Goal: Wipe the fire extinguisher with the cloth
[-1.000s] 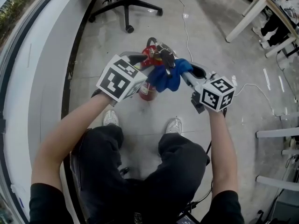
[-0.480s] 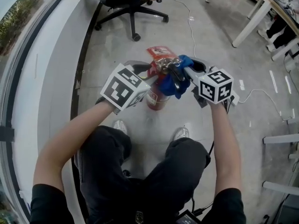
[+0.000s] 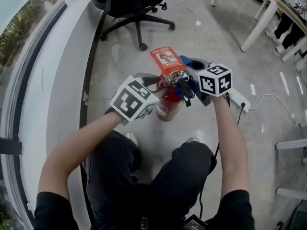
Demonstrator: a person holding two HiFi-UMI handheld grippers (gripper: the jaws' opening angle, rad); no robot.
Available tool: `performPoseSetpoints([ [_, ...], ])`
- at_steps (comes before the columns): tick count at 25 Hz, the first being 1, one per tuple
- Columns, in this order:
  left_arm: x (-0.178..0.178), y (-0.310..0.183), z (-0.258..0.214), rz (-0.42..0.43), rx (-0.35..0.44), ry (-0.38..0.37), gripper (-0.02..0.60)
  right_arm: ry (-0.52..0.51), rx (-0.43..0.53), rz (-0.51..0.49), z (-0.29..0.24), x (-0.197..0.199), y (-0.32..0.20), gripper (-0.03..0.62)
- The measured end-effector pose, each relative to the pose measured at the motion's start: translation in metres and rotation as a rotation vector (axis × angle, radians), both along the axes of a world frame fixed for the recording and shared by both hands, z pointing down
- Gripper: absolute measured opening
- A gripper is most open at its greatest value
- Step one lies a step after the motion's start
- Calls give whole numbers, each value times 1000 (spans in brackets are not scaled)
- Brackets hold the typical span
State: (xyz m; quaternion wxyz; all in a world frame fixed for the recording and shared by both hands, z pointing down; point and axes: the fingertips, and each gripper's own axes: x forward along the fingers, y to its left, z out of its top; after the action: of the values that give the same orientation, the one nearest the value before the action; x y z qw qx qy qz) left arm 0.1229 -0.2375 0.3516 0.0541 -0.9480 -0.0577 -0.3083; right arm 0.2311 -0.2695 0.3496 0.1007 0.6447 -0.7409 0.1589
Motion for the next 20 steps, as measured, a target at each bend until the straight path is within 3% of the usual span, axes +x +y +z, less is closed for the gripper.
performPoseSetpoints([
  [12, -11, 27, 3, -7, -11, 4, 133, 17, 3, 33, -2, -22, 72, 75],
  [20, -22, 48, 11, 7, 22, -41, 167, -41, 26, 15, 11, -51, 112, 75],
])
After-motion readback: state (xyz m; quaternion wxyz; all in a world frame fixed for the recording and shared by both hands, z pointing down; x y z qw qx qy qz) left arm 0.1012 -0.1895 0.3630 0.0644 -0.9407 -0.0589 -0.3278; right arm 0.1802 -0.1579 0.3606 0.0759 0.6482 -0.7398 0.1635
